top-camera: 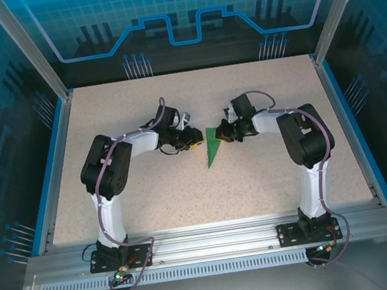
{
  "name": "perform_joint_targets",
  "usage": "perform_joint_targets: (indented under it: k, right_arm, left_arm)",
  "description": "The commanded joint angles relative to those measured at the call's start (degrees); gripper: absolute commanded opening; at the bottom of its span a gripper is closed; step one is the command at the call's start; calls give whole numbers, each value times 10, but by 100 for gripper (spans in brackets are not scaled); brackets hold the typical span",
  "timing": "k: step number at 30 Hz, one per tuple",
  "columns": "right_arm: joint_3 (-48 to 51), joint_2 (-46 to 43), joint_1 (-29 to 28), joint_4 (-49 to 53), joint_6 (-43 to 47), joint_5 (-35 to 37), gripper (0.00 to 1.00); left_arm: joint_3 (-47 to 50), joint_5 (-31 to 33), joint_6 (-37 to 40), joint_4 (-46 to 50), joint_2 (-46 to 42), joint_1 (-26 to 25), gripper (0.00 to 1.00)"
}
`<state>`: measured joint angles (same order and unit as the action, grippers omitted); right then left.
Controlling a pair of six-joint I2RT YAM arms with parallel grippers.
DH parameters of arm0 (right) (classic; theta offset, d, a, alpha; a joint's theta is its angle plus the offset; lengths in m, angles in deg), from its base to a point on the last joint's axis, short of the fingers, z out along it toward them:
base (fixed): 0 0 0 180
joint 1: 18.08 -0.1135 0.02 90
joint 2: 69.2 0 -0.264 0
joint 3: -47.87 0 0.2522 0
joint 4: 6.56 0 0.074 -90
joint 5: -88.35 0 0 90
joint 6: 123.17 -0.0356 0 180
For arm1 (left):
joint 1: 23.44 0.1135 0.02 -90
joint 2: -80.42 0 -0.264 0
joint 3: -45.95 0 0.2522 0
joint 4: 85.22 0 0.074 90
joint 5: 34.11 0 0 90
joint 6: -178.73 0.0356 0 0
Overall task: Fold a paper plane with a square sheet of paper (fold left side to right side)
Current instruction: Fold the wing for the fifth time at the center of the table.
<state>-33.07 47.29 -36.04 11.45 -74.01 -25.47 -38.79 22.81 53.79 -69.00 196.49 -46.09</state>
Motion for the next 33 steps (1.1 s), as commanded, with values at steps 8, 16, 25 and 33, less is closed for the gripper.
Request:
perform_joint_targets:
  k: [8,16,25,33]
  right_arm:
    - [24,16,-4,59,17,37,6]
    - [25,16,-4,61,20,37,6]
    - [27,16,-4,62,23,39,6]
    - [26,15,-4,65,25,41,6]
  left_arm:
    - [5,-66,-6,61,-35,-64,28]
    - [-19,-48,-10,69,1,-79,28]
    - [-19,-20,-3,95,20,-79,28]
    - [-11,1,-5,106,24,-79,27]
